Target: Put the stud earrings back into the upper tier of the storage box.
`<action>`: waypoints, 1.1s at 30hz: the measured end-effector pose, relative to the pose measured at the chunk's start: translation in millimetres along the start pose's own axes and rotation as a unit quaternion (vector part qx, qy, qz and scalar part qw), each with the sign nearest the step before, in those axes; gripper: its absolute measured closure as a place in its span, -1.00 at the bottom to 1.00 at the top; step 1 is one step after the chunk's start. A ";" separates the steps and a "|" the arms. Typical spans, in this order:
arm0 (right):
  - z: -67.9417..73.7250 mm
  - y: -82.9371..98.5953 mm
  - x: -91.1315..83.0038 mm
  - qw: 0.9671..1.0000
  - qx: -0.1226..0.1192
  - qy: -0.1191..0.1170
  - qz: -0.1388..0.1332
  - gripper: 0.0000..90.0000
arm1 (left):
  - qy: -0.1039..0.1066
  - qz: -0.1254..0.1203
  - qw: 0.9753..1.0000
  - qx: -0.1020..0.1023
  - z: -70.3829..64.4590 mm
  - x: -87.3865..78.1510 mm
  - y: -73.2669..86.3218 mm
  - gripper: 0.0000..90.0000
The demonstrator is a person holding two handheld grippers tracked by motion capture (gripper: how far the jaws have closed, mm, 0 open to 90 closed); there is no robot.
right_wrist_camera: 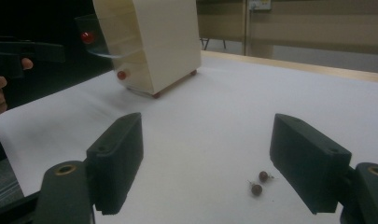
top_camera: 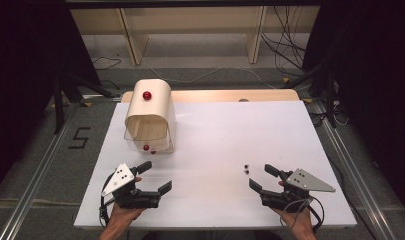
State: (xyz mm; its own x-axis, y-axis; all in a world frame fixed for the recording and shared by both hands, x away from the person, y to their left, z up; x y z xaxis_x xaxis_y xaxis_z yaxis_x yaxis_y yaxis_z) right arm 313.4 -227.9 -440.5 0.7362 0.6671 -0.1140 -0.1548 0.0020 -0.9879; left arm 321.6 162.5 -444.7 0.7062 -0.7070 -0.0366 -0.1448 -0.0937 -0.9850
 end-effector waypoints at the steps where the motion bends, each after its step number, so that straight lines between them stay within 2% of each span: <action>1: -0.1 -0.3 0.1 1.000 0.000 0.001 -0.001 -0.41 | 0.000 0.000 1.000 0.000 -0.1 0.1 0.0 -0.95; 13: -4.1 -3.1 2.2 1.000 0.008 0.013 0.006 -0.37 | 0.000 -0.001 1.000 -0.001 -0.4 0.3 0.2 -0.95; 14: -4.6 -3.7 4.6 0.999 0.036 0.005 0.010 -0.37 | 0.000 0.000 1.000 -0.001 -0.2 0.4 0.3 -0.95; 15: -4.7 -4.0 6.3 0.999 0.043 0.000 0.012 -0.37 | 0.000 0.000 1.000 -0.001 -0.2 0.4 0.3 -0.95; 18: -4.3 -4.4 9.5 0.999 0.034 0.004 0.020 -0.37 | 0.001 0.001 1.000 0.002 -0.4 0.3 0.4 -0.95; 22: -4.8 -6.8 16.4 0.999 0.034 0.009 0.031 -0.36 | 0.001 0.001 1.000 0.001 0.1 0.2 0.6 -0.95; 24: -7.3 -8.1 22.2 0.998 0.020 0.017 0.049 -0.32 | 0.001 0.001 1.000 0.001 0.1 0.1 0.5 -0.95; 28: -13.9 -7.5 30.9 0.996 0.024 0.025 0.077 -0.25 | 0.000 0.001 1.000 0.001 0.2 0.0 0.5 -0.95; 31: -20.3 -8.4 38.4 0.993 0.029 0.037 0.104 -0.23 | 0.001 0.001 1.000 0.001 0.1 0.0 0.3 -0.95; 33: -22.8 -8.7 41.5 0.993 0.029 0.038 0.111 -0.22 | 0.001 0.001 1.000 0.001 0.1 -0.1 0.3 -0.95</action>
State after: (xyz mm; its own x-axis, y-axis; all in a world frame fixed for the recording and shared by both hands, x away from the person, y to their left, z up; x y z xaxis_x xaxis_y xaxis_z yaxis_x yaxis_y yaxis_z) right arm 360.3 -217.3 -439.0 0.7272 0.5980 -0.3371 -0.3545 -0.0934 -0.9304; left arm 321.6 162.6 -445.0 0.7050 -0.7082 -0.0378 -0.1445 -0.0913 -0.9853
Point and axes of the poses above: each handheld gripper's, and its own axes: x roughly forward along the jaws, y roughly out of its underside, z roughly to its left, the point moved 3 cm from there along x, roughly forward along the jaws, and after that the axes turned 10 degrees about -z, right-handed, at the moved point
